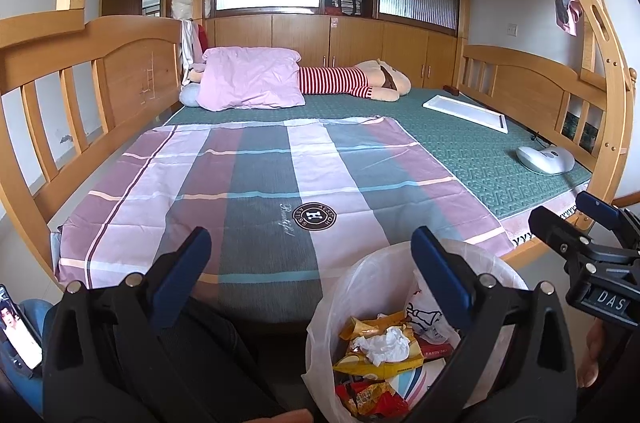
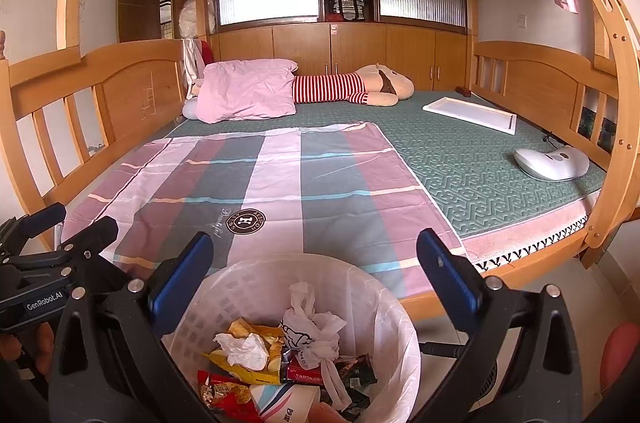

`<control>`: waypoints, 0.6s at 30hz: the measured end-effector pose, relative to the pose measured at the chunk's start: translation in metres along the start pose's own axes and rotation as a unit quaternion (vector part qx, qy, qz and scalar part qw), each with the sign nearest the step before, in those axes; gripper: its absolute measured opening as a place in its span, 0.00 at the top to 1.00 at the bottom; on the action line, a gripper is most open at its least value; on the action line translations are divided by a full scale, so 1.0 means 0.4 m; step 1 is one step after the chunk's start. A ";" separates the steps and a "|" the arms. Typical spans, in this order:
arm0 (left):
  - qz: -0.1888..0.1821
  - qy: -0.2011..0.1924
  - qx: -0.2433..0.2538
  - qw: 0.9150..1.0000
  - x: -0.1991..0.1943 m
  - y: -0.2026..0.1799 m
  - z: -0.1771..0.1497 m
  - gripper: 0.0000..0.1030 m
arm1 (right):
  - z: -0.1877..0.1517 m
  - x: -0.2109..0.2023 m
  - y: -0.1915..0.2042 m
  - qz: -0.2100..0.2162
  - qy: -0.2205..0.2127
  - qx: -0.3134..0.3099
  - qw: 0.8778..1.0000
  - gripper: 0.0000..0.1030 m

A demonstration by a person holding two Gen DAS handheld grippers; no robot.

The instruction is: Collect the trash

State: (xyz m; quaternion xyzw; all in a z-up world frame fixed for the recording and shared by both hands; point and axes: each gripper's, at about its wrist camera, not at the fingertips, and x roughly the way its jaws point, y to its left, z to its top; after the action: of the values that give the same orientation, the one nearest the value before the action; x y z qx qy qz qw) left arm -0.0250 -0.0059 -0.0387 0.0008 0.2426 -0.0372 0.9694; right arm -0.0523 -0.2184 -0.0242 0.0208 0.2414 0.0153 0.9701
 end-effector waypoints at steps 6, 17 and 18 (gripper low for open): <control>0.000 0.000 0.000 1.000 0.000 -0.001 -0.002 0.03 | -0.001 -0.002 -0.002 -0.001 0.000 0.001 1.000 0.04; 0.000 0.003 -0.001 1.000 0.003 -0.003 -0.008 0.03 | -0.005 0.003 0.000 -0.003 0.003 0.001 1.000 0.04; 0.000 0.003 -0.001 1.000 0.003 -0.004 -0.010 0.03 | -0.005 0.004 0.001 -0.003 0.003 0.001 1.000 0.04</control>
State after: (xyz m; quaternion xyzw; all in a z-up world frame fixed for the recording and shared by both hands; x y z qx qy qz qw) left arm -0.0259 -0.0075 -0.0428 -0.0002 0.2458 -0.0365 0.9686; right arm -0.0520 -0.2180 -0.0266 0.0210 0.2441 0.0126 0.9694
